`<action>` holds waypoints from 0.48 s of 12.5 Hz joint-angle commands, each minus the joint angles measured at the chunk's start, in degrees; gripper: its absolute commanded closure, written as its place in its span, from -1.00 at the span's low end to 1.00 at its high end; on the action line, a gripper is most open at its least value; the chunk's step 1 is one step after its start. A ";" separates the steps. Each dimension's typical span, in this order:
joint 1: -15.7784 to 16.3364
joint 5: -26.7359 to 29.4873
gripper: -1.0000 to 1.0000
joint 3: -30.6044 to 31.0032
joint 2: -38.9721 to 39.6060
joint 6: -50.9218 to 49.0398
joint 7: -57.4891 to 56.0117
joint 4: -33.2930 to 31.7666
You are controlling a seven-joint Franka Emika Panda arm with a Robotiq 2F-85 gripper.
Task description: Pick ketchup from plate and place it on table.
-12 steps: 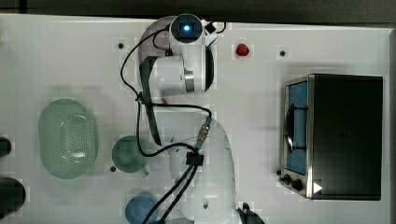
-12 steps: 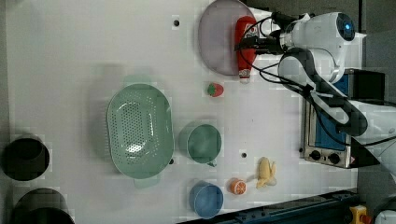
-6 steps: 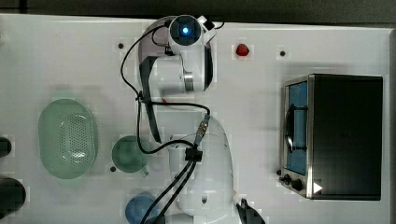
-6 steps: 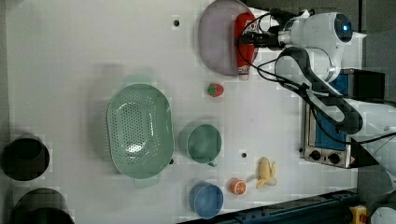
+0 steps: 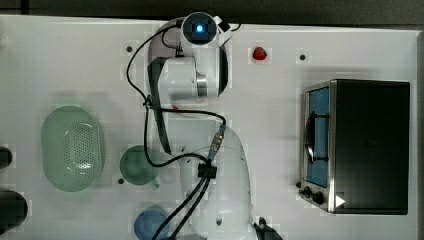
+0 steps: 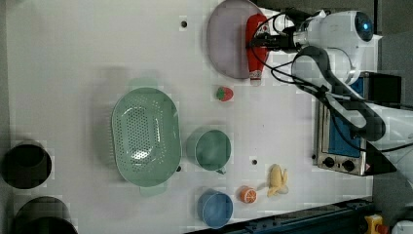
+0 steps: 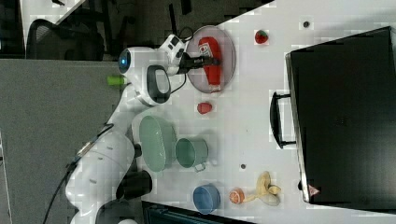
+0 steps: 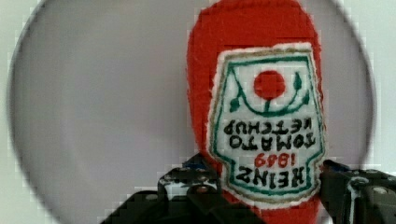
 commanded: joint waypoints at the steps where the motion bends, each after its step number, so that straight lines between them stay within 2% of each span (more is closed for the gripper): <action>1: -1.32 2.08 -0.25 0.01 -12.95 -8.98 -1.27 0.74; 4: -2.36 2.14 -0.25 -0.90 -22.17 -20.25 -1.29 -2.94; 6: -3.30 2.14 -0.25 -1.63 -28.04 -24.39 -1.27 -7.91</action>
